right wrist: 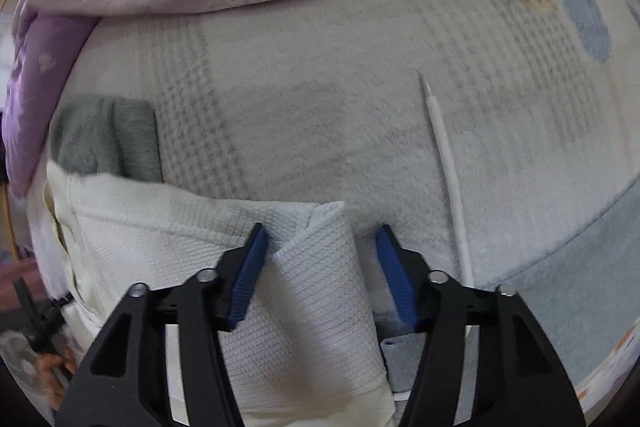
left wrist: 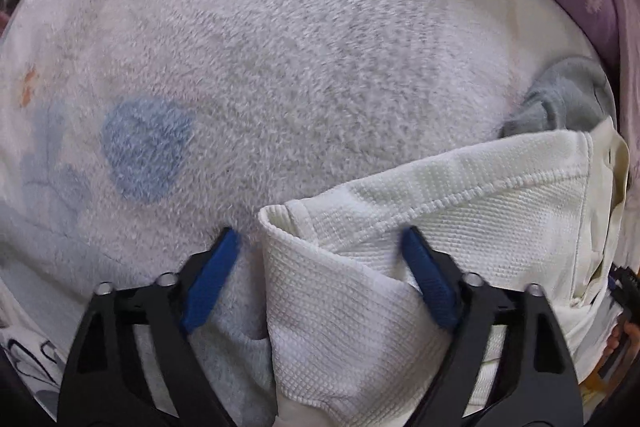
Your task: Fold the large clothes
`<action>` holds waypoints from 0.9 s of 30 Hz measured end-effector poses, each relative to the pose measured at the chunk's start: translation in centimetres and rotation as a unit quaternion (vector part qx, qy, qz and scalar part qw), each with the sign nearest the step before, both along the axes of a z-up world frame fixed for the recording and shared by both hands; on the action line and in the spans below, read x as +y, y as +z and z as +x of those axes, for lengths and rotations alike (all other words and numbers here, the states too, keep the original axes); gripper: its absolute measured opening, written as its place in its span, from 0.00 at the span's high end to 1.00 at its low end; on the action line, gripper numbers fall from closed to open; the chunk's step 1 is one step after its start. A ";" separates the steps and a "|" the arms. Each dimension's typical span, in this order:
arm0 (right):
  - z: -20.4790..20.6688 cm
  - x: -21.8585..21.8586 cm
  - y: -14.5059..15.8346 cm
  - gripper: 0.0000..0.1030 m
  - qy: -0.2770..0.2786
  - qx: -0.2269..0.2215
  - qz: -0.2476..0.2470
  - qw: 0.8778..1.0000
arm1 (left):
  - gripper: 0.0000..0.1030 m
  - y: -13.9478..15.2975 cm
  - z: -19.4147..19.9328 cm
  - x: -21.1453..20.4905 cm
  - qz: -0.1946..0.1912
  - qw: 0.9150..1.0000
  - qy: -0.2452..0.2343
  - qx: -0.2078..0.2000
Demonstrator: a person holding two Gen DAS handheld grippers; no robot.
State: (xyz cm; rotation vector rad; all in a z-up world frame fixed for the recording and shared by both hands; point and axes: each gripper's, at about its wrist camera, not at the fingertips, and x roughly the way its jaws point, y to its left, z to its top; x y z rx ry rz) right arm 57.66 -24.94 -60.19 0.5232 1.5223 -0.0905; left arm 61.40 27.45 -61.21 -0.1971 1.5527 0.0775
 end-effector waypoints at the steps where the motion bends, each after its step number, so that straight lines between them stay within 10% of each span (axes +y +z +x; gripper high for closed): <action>1: 0.0 0.4 0.2 0.73 0.004 -0.005 0.011 1.000 | 0.44 0.5 -0.2 -0.6 -0.005 1.000 -0.007 -0.005; 3: -0.1 1.2 0.9 0.83 0.014 -0.014 0.005 1.000 | 0.82 1.3 0.1 -2.0 -0.007 1.000 -0.026 -0.010; 15: -4.9 2.7 11.2 0.88 0.011 -0.152 0.008 0.988 | 0.87 12.5 -5.1 -3.4 -0.003 0.990 -0.040 -0.138; 27: -18.3 0.1 21.0 0.89 0.022 -0.205 0.060 0.977 | 0.87 19.9 -21.6 -3.5 -0.011 0.981 0.003 -0.192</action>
